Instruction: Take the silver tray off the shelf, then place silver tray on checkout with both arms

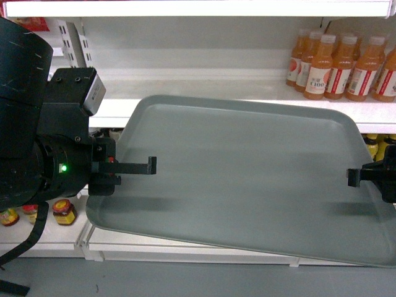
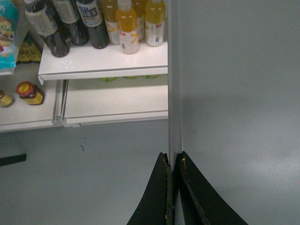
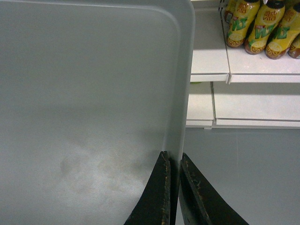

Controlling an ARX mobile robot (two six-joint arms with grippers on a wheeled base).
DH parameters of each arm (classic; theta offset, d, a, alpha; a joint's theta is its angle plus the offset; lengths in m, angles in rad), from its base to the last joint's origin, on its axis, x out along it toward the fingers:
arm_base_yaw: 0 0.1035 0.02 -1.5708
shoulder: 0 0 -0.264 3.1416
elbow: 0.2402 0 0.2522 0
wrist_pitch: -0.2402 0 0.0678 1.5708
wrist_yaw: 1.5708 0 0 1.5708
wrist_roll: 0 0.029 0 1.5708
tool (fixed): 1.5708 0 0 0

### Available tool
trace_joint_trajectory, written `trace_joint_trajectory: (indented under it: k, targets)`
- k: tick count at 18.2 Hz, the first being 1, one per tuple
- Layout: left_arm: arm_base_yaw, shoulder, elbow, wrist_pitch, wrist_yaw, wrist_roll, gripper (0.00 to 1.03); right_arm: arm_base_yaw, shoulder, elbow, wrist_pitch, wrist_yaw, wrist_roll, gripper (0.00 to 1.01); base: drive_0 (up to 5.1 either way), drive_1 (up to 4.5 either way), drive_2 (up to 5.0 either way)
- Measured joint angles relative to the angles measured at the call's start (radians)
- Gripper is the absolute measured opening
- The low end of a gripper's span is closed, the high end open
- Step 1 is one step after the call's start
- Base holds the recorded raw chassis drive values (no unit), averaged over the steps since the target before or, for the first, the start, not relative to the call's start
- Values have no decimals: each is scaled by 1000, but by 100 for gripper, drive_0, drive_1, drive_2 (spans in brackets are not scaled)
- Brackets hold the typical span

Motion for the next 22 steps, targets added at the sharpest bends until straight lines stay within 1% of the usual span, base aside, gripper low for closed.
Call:
trace_joint_trajectory:
  k: [22]
  targets:
    - [1,0,0,2,-2,2,3,1,0,0,1,-1,0,3,4,-402,410]
